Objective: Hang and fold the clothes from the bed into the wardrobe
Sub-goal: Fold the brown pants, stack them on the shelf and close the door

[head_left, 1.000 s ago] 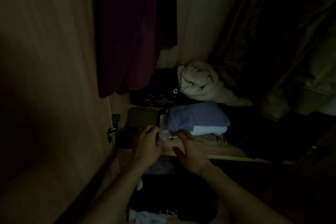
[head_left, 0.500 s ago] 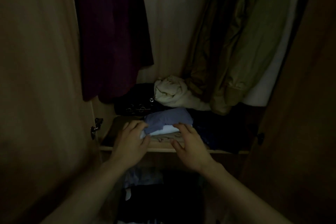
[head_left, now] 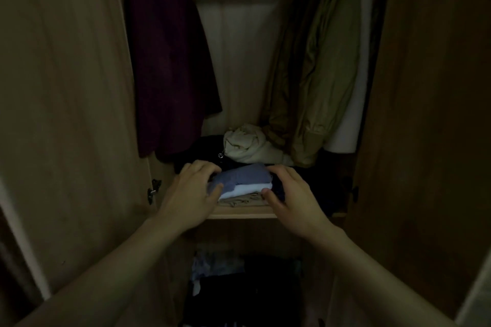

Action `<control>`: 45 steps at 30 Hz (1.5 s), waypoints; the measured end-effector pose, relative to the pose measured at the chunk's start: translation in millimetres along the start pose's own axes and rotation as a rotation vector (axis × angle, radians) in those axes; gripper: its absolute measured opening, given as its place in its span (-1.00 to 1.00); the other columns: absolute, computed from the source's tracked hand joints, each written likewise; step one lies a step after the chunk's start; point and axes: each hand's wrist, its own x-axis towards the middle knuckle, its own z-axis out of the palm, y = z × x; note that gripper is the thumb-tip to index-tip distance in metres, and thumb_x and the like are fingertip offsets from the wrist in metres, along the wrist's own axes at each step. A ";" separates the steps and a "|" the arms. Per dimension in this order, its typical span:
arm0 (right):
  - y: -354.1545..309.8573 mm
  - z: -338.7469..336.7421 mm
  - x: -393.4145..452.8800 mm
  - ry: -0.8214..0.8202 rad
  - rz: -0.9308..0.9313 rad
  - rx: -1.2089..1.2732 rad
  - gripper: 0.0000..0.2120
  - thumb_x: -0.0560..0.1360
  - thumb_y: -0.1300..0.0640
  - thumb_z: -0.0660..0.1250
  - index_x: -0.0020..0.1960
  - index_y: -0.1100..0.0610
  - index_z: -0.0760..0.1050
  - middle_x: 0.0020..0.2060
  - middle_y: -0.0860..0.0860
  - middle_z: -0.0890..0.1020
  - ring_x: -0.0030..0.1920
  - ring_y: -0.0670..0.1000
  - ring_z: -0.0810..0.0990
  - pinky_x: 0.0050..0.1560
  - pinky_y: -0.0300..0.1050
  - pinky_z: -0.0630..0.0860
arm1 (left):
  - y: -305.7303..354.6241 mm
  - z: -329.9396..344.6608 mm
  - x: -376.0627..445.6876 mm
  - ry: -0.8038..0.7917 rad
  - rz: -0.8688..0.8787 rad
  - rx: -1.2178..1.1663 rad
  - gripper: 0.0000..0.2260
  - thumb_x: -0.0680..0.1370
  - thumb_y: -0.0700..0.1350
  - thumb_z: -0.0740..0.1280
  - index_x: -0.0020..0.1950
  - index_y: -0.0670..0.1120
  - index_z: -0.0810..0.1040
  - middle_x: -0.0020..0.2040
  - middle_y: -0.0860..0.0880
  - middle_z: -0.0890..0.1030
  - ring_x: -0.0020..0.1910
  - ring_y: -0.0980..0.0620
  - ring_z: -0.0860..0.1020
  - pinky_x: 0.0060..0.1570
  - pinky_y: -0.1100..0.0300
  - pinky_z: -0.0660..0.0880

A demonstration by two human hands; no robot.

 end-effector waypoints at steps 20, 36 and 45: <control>-50.6 -150.9 -126.4 0.113 0.181 -0.481 -0.50 0.59 -0.03 0.28 0.48 0.08 0.29 0.40 0.04 0.38 0.38 0.04 0.38 0.30 -0.14 0.34 | 126.5 29.9 -36.3 -0.188 0.148 -0.451 -0.67 0.62 0.09 0.25 0.36 0.05 0.41 0.30 0.04 0.45 0.28 0.01 0.41 0.22 -0.02 0.43; 99.2 -317.6 -103.0 0.440 0.117 -0.490 -0.32 0.54 0.04 0.31 0.54 -0.05 0.02 0.51 0.01 0.15 0.47 0.03 0.24 0.40 -0.05 0.28 | 326.6 122.7 44.7 -0.244 0.296 -0.402 -0.64 0.62 0.14 0.22 0.41 0.15 0.33 0.30 0.19 0.40 0.21 0.23 0.32 0.13 0.29 0.30; 149.2 -335.5 -44.0 0.518 0.070 -0.067 -0.79 0.66 0.03 0.11 0.26 0.07 0.33 -0.07 -0.08 0.47 -0.08 -0.17 0.48 -0.03 -0.09 0.53 | 352.3 141.3 69.5 -0.210 0.269 -0.409 -0.47 0.63 0.15 0.19 0.57 0.22 0.09 0.42 0.32 0.23 0.41 0.27 0.18 0.40 0.28 0.15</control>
